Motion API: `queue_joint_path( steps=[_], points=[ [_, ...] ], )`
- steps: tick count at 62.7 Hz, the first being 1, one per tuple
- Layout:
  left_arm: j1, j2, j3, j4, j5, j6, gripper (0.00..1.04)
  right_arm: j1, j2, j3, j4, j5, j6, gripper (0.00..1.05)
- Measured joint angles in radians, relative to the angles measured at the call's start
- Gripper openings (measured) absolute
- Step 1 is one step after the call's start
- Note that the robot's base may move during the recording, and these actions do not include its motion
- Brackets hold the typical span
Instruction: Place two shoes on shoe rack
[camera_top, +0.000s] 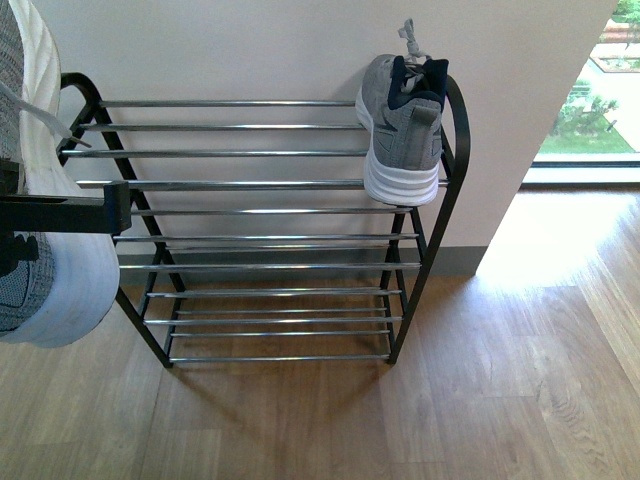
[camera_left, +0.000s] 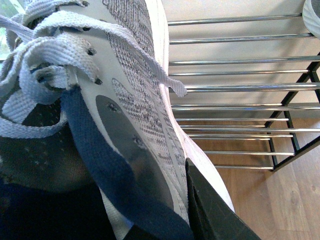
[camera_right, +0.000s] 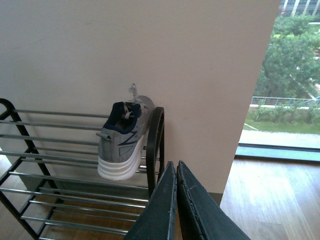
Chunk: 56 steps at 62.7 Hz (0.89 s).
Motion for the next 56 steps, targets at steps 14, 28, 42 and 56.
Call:
queue_joint_path(
  steps=[14,28,42,56],
  points=[
    [0.0,0.0,0.0,0.0,0.0,0.0,0.02,0.001,-0.115,-0.035,-0.077,0.0,0.0,0.02],
    [0.0,0.0,0.0,0.0,-0.001,0.0,0.02,0.001,-0.182,-0.067,-0.093,0.0,-0.001,0.02],
    [0.0,0.0,0.0,0.0,0.0,0.0,0.02,0.001,-0.286,-0.067,-0.189,0.0,-0.001,0.02],
    [0.0,0.0,0.0,0.0,0.0,0.0,0.02,0.001,-0.374,-0.067,-0.275,0.0,-0.001,0.02]
  ],
)
